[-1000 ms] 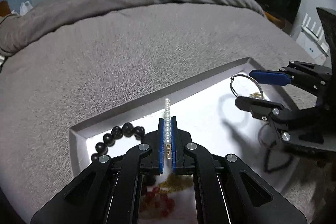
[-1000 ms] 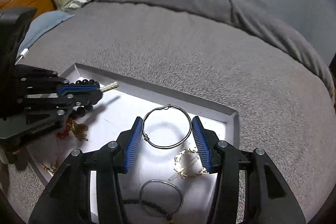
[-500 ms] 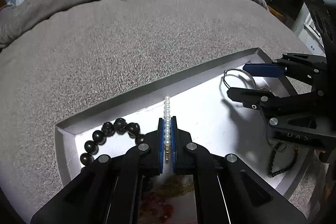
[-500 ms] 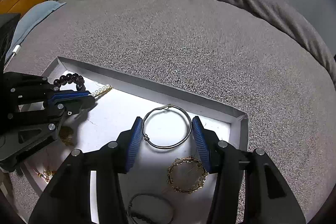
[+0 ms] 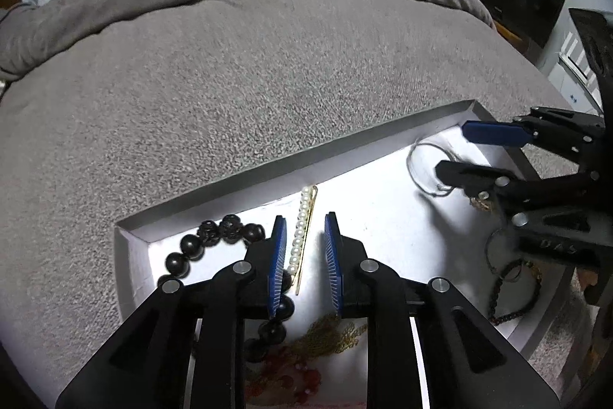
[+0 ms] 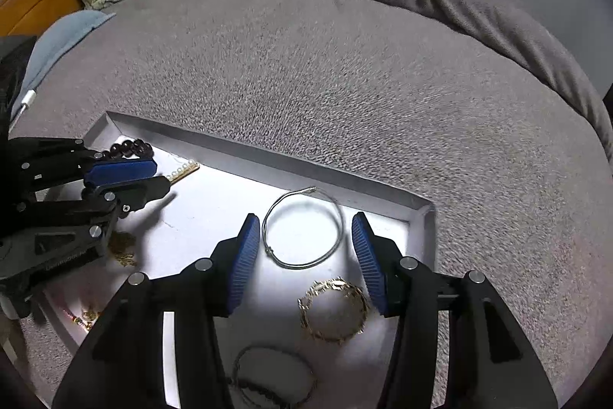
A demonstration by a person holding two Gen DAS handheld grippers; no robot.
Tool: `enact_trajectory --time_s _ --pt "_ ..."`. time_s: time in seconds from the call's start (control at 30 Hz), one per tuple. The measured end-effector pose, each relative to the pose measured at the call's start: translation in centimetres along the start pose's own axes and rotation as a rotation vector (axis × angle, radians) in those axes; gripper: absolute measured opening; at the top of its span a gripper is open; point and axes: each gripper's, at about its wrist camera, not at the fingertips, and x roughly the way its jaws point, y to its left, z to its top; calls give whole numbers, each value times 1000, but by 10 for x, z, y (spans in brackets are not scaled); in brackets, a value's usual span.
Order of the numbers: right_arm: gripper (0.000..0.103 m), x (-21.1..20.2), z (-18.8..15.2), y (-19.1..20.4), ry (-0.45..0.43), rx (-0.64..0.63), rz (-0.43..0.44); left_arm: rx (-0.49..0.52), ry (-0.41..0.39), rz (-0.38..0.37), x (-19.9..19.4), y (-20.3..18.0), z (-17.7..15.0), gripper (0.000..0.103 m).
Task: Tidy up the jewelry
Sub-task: 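Lower the pearl strand and silver hoop into the tray and open both tools, then withdraw both tools toward the blue bead bracelet and black hair tie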
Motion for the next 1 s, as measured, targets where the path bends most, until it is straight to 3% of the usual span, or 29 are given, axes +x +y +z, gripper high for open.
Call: enact_trajectory --time_s 0.37,0.6,0.87,1.0 --pt "51 -93 -29 -19 -169 109 14 11 -127 19 -75 -15 -25 22" --pt "50 -159 -58 -4 -291 118 -2 0 -208 50 -131 -31 -47 22" --pt "50 -198 -98 12 -372 164 36 -31 -268 64 -178 -49 -87 22" --pt "51 -200 -124 22 -396 192 55 -64 -289 67 -183 -57 -117 37"
